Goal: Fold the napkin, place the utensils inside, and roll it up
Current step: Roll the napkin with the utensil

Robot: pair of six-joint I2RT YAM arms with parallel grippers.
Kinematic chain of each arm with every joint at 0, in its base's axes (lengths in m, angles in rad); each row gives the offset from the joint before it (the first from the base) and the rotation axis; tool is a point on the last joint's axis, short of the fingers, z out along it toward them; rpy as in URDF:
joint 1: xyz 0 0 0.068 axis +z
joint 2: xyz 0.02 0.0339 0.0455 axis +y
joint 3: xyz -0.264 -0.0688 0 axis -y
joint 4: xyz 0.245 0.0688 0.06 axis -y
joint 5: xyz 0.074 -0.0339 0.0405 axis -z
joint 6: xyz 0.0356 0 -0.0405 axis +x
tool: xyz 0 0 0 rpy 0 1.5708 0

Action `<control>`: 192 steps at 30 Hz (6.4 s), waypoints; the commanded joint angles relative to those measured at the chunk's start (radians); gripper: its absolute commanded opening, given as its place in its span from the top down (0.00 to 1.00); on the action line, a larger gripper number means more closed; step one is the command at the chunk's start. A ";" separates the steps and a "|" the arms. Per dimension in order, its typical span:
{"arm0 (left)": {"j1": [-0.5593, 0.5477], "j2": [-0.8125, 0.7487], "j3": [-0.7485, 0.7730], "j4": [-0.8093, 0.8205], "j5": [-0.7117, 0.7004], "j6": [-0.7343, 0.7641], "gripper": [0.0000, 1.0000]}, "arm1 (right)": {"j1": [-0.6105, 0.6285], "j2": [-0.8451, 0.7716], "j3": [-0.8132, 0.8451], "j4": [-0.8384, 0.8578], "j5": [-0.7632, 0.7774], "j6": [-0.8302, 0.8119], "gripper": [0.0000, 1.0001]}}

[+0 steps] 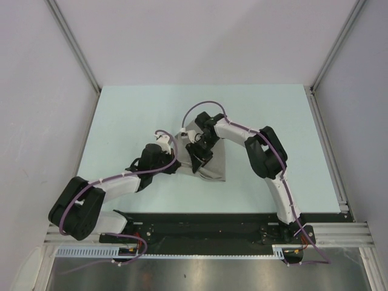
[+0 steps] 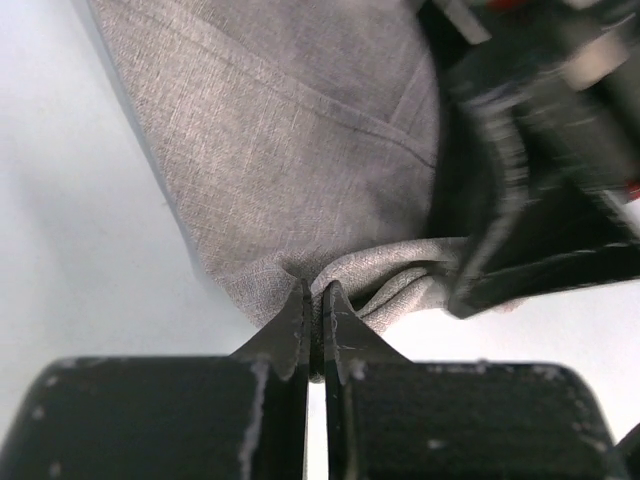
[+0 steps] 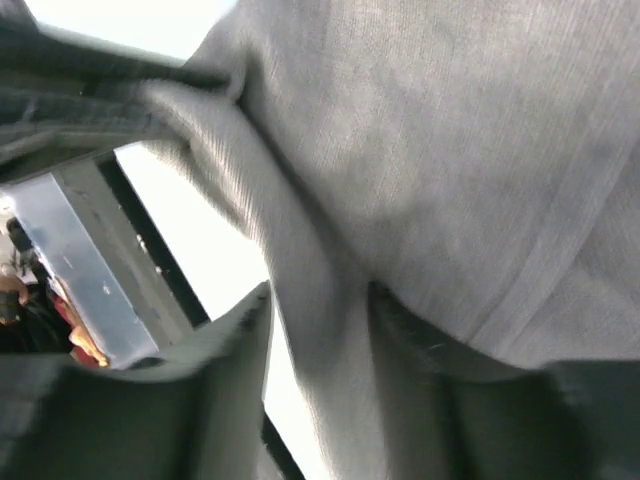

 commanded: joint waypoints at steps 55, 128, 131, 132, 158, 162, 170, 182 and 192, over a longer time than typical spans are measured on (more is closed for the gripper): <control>0.109 0.037 0.129 -0.090 0.131 -0.067 0.64 | 0.489 -0.539 -0.758 0.712 1.061 0.029 1.00; 0.110 0.066 0.164 -0.216 0.065 -0.071 0.99 | -0.100 -0.194 -0.285 0.253 -0.083 0.144 0.52; 0.113 0.103 0.195 -0.253 0.085 -0.071 0.99 | -0.106 -0.290 -0.335 0.308 -0.031 0.160 0.40; 0.113 0.115 0.207 -0.271 0.088 -0.071 0.99 | -0.103 -0.315 -0.369 0.320 0.004 0.158 0.36; 0.133 0.149 0.241 -0.296 0.150 -0.088 1.00 | 0.412 -0.582 -0.808 0.753 0.986 0.069 0.30; 0.138 0.140 0.244 -0.296 0.153 -0.088 1.00 | 0.423 -0.584 -0.825 0.727 0.991 0.092 0.45; 0.143 0.122 0.245 -0.328 0.157 -0.083 1.00 | 0.420 -0.565 -0.825 0.683 0.881 0.098 0.89; 0.149 0.095 0.299 -0.425 0.122 -0.056 1.00 | 0.270 -0.483 -0.626 0.393 0.263 0.152 1.00; 0.167 0.206 0.386 -0.494 0.137 -0.019 1.00 | 0.089 -0.328 -0.535 0.322 -0.102 0.126 1.00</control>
